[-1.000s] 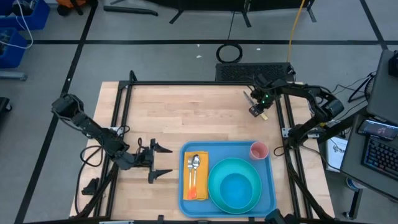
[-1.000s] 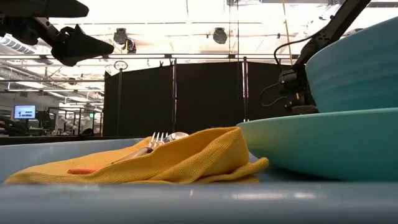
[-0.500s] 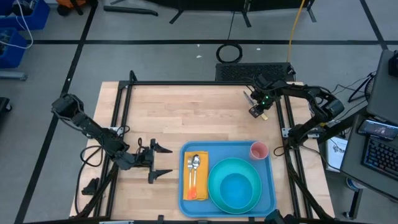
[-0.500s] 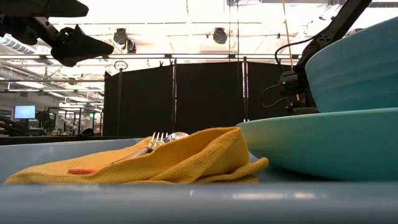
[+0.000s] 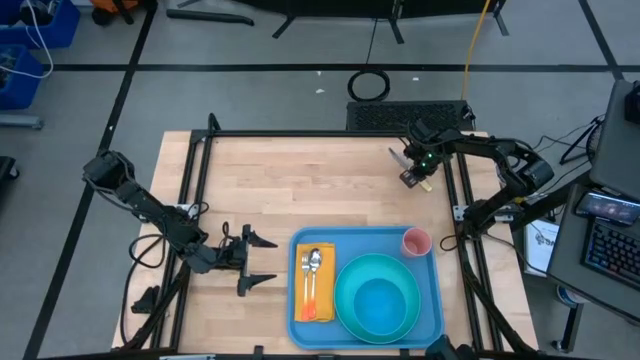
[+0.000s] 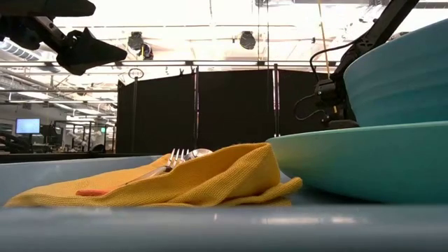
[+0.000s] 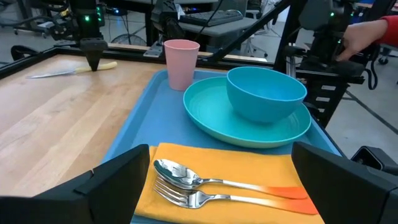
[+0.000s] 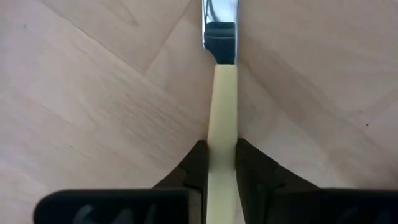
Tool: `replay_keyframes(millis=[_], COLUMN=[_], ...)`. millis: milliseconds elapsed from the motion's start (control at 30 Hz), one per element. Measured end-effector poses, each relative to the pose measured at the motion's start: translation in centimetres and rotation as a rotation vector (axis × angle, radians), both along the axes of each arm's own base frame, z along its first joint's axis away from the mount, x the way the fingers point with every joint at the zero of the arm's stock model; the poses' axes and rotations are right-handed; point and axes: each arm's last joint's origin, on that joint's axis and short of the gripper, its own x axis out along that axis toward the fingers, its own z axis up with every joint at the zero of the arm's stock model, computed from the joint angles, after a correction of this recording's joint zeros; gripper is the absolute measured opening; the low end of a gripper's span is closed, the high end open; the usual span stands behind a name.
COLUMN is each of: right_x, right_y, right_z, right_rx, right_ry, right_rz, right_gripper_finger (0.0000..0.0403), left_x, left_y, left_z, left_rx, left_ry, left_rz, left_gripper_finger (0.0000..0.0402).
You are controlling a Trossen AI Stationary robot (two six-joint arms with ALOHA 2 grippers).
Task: Set up tray
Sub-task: Put the yellow knife on the orange napkin to the right of the orange spoon
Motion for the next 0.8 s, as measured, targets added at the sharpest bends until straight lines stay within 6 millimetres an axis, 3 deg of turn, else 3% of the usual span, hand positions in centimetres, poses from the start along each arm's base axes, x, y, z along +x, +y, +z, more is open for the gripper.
replay_keyframes(millis=[367,567,800], right_x=[0.3,0.4,0.1], right_y=[-0.4,-0.6,0.5], right_z=[0.3,2.0,4.3], right_rx=[-0.056,-0.142,-0.181], right_ry=[-0.03,-0.109,-0.171], right_rz=[-0.093,-0.153,-0.219], right_gripper_finger=[0.0041,0.0041,0.0041], left_x=[0.0,0.0,0.0], left_y=[0.0,0.0,0.0], left_z=[0.0,0.0,-0.2], left_rx=[-0.001,-0.001,0.012], left_ry=[0.0,0.001,0.016], left_rz=[0.0,-0.002,-0.003], left_gripper_finger=[0.0397,0.0397,0.0397])
